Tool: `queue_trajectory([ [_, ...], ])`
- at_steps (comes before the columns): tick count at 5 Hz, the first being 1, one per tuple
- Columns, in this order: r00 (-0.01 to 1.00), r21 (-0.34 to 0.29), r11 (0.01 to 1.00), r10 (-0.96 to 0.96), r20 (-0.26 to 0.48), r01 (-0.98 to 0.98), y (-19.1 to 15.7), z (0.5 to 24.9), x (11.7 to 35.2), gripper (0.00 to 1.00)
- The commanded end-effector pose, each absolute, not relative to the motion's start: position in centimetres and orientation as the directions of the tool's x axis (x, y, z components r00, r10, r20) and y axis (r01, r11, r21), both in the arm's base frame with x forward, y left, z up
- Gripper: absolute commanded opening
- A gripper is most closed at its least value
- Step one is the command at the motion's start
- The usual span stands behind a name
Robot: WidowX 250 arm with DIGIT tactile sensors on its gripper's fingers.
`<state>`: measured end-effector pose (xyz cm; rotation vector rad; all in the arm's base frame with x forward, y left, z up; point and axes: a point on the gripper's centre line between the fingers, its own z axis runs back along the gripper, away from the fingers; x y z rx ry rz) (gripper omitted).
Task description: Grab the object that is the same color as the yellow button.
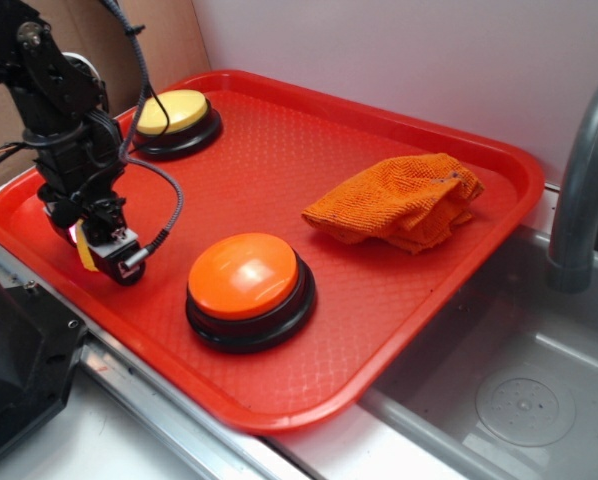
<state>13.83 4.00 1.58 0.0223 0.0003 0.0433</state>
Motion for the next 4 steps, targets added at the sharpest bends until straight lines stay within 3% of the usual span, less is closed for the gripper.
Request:
queue_trajectory([
  [1,0.999,0.067,0.998,-0.001,0.038,-0.001,4.4,5.3,14.0,0.00],
  [2,0.996,0.074,0.997,0.012,0.083,-0.018,4.0,10.0,13.9,0.00],
  [3,0.998,0.024,0.999,0.048,0.031,-0.048,3.1,14.7,14.6,0.00],
  [4,0.997,0.037,0.996,0.081,0.005,-0.081,2.4,16.5,16.2,0.00],
])
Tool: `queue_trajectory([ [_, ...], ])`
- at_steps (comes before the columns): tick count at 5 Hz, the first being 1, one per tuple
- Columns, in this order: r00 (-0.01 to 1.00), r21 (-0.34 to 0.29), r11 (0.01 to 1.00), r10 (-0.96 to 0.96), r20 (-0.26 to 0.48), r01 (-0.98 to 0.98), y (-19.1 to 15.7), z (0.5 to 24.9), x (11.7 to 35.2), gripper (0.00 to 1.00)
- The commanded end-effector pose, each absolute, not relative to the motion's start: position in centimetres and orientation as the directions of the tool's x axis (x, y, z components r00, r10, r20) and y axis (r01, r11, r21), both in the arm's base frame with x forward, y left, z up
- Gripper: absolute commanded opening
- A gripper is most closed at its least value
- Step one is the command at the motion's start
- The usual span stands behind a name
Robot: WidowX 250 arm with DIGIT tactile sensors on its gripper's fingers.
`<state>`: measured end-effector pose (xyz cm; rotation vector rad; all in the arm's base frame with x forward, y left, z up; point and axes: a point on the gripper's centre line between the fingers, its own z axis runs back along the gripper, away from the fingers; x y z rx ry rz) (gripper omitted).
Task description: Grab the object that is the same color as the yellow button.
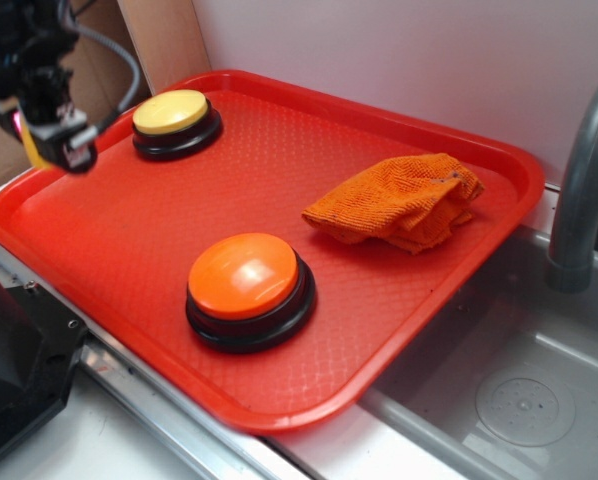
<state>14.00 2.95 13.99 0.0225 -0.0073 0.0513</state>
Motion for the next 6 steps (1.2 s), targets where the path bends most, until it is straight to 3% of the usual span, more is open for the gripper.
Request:
queue_trajectory([
  [1,0.995,0.052,0.993,0.104,0.010,-0.104,2.0,17.2,18.3,0.00],
  [3,0.991,0.011,0.993,0.113,0.065,-0.114,1.7,17.7,21.5,0.00],
  [6,0.989,-0.005,0.992,0.124,0.078,-0.124,2.1,17.9,22.6,0.00],
])
